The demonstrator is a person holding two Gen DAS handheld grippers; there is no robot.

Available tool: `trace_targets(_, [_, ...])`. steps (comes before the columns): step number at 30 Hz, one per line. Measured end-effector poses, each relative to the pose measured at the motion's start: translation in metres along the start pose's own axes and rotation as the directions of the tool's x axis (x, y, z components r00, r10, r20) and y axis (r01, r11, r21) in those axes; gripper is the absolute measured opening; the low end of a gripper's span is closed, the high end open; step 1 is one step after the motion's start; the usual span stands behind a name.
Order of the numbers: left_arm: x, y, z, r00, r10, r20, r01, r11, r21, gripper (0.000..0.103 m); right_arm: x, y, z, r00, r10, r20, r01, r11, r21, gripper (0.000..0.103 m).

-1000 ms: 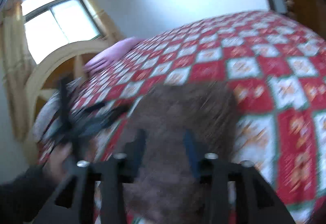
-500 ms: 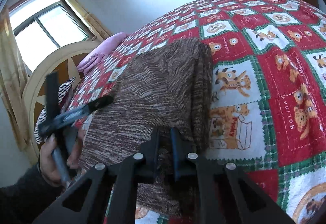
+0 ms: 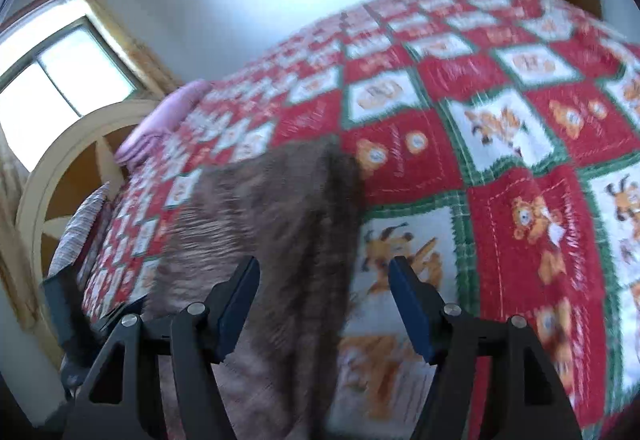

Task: Fold small clothes

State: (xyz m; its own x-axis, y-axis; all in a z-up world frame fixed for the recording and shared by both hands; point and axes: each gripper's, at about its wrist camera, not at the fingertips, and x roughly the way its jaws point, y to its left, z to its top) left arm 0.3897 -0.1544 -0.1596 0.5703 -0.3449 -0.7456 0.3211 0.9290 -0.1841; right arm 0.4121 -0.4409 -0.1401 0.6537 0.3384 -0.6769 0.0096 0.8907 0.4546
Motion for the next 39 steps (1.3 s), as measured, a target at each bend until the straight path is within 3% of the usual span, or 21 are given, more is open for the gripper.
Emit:
trace_targets(11, [0.001,0.003,-0.001,1.0,-0.017,0.003,0.017,1.0,-0.008,0.103,0.037,0.005,0.029,0.999,0.031,0.017,-0.03,0.999,-0.038,0.068])
trace_targets(19, [0.0,0.003,-0.001,0.999,-0.035,0.005,0.035,0.999,-0.004,0.103,0.048,0.006,0.036,0.995,0.104,0.012,-0.104,0.994,-0.033,0.067])
trace_targets(20, [0.0,0.003,-0.001,0.999,-0.042,0.005,0.042,0.999,-0.004,0.103,0.048,0.004,0.036,0.993,0.121,0.01,-0.121,0.992,-0.021,0.06])
trace_targets(21, [0.0,0.003,-0.001,0.999,-0.048,0.006,0.048,0.999,-0.003,0.103,0.049,0.002,0.036,0.99,0.14,0.004,-0.14,0.99,-0.01,0.044])
trace_targets(22, [-0.001,0.002,-0.001,0.998,-0.063,0.009,0.063,0.998,0.002,0.096,0.052,0.0,0.035,0.987,0.161,-0.01,-0.161,0.987,-0.001,0.037])
trace_targets(28, [-0.003,-0.007,0.001,0.991,-0.134,-0.001,0.134,0.99,0.044,0.073,0.055,0.007,0.034,0.988,0.15,-0.039,-0.149,0.988,0.025,0.031])
trace_targets(30, [-0.007,-0.006,0.002,0.988,-0.154,-0.012,0.154,0.988,0.03,0.057,0.051,0.014,0.031,0.99,0.137,-0.034,-0.136,0.99,0.03,0.025])
trace_targets(33, [-0.016,-0.001,0.004,0.989,-0.149,-0.008,0.149,0.989,0.013,0.036,0.04,0.032,0.026,0.994,0.108,0.005,-0.108,0.994,-0.006,0.023])
trace_targets(34, [-0.022,0.001,0.005,0.984,-0.176,-0.009,0.176,0.984,0.011,0.026,0.036,0.034,0.025,0.994,0.111,0.014,-0.111,0.994,-0.002,0.023])
trace_targets(39, [-0.054,0.005,0.003,0.983,-0.184,0.014,0.184,0.983,0.011,0.025,0.01,0.057,0.02,0.988,0.144,0.049,-0.144,0.99,-0.012,0.021])
